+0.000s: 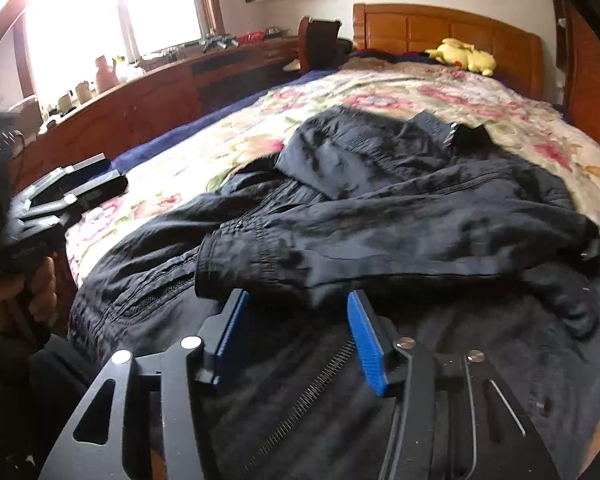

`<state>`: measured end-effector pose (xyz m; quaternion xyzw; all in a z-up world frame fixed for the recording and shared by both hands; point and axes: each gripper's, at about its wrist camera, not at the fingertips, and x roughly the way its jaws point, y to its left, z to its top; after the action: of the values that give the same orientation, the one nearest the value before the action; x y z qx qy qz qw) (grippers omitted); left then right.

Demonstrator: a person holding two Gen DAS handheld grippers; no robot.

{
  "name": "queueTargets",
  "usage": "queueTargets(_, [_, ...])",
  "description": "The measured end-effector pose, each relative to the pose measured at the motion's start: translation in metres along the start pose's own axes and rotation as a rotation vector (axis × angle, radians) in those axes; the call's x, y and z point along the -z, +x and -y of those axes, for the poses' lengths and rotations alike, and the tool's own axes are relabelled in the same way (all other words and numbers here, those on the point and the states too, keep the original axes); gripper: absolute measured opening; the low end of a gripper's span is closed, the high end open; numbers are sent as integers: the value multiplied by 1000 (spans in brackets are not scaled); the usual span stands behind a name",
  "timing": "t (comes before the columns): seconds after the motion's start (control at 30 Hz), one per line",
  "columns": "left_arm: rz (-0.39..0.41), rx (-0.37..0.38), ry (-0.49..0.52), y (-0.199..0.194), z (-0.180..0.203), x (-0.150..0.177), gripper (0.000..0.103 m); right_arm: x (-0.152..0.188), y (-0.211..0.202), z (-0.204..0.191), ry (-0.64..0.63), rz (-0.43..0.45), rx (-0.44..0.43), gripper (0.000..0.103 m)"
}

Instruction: Fold large clothes

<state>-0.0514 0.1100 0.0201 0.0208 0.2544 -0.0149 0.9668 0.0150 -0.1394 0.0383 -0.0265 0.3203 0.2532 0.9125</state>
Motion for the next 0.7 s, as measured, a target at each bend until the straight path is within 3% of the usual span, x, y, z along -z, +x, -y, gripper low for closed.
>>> queueTargets(0.23, [-48, 11, -3, 8, 18, -7, 81, 0, -34, 64, 52, 61, 118, 56])
queueTargets(0.47, [-108, -23, 27, 21, 43, -16, 81, 3, -19, 133, 40, 27, 230, 56])
queueTargets(0.7, [-141, 30, 65, 48, 66, -37, 81, 7, -1, 169, 68, 5, 282, 56])
